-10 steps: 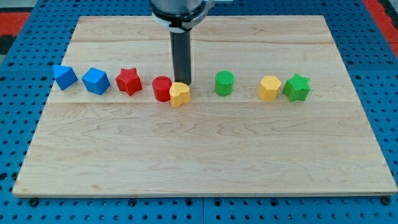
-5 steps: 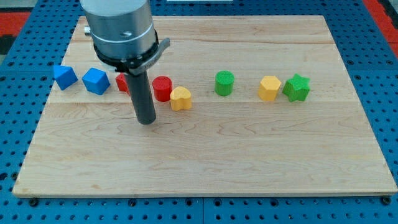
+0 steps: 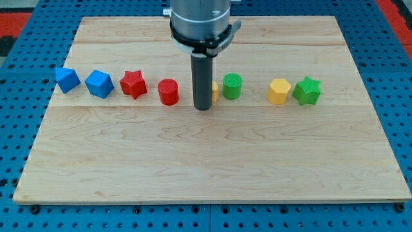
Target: Move the yellow heart to the left of the green circle
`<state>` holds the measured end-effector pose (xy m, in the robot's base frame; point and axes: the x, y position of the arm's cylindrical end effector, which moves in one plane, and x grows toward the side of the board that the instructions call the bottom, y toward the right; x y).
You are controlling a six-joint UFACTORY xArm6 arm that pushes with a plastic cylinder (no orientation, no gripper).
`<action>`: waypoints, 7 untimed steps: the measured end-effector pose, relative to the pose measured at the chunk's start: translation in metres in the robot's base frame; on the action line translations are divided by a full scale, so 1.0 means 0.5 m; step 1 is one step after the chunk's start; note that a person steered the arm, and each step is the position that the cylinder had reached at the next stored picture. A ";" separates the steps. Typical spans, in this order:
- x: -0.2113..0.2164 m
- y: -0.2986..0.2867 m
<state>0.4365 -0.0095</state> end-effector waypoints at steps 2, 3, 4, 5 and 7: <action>0.080 -0.018; 0.049 -0.080; 0.021 -0.080; 0.025 -0.074; 0.084 -0.082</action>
